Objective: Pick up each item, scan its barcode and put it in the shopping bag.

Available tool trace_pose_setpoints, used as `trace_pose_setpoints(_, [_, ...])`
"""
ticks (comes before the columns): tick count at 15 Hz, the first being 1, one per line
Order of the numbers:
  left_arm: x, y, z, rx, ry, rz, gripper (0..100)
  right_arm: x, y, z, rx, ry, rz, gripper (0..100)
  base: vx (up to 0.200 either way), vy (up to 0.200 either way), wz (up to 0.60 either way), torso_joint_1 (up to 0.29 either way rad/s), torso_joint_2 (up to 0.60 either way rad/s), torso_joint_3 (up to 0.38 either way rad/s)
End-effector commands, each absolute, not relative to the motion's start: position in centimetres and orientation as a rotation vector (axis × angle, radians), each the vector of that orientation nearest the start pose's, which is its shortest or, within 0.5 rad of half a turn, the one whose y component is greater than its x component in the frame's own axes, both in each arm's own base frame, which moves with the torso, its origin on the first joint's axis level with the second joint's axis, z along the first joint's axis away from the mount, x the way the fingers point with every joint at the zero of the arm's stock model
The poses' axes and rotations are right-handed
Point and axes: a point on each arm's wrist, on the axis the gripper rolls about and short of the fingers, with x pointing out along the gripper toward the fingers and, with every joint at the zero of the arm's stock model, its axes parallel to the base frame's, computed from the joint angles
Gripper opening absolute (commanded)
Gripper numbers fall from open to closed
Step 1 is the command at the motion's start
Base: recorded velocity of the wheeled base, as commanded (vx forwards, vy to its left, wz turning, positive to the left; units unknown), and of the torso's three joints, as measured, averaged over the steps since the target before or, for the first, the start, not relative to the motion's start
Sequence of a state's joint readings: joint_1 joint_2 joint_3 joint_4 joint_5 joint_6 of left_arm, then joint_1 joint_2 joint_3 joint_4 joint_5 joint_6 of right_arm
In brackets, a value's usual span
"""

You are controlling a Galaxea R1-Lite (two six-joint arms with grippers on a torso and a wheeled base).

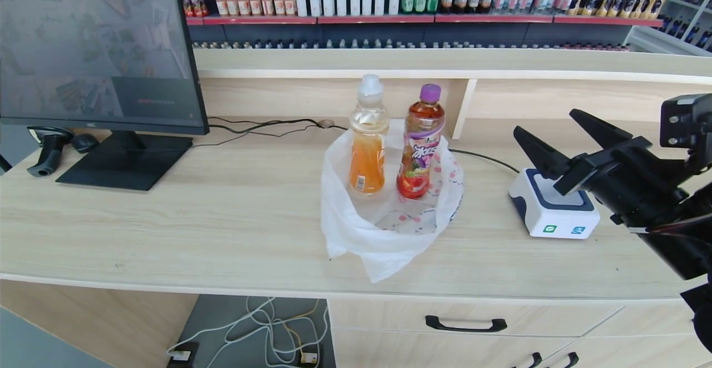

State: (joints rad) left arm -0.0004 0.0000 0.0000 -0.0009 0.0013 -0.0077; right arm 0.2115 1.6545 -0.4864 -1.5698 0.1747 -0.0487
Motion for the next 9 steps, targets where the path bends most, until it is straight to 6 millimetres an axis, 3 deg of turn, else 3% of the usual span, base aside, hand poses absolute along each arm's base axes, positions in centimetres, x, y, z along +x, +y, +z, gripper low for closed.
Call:
trace_pose_setpoints(1, [-2.28, 0.00, 7.56, -0.008, -0.002, 0.002, 100, 25.31, 4.56, 21.02, -0.050, -0.423, 0.327, 100, 0.000, -0.200, 0.00, -0.007, 0.00, 0.007])
trace_pose_setpoints(9, [-2.28, 0.00, 7.56, -0.008, -0.002, 0.002, 100, 25.00, 4.59, 21.23, -0.049, -0.430, 0.330, 100, 0.000, -0.200, 0.00, 0.002, 0.00, 0.001])
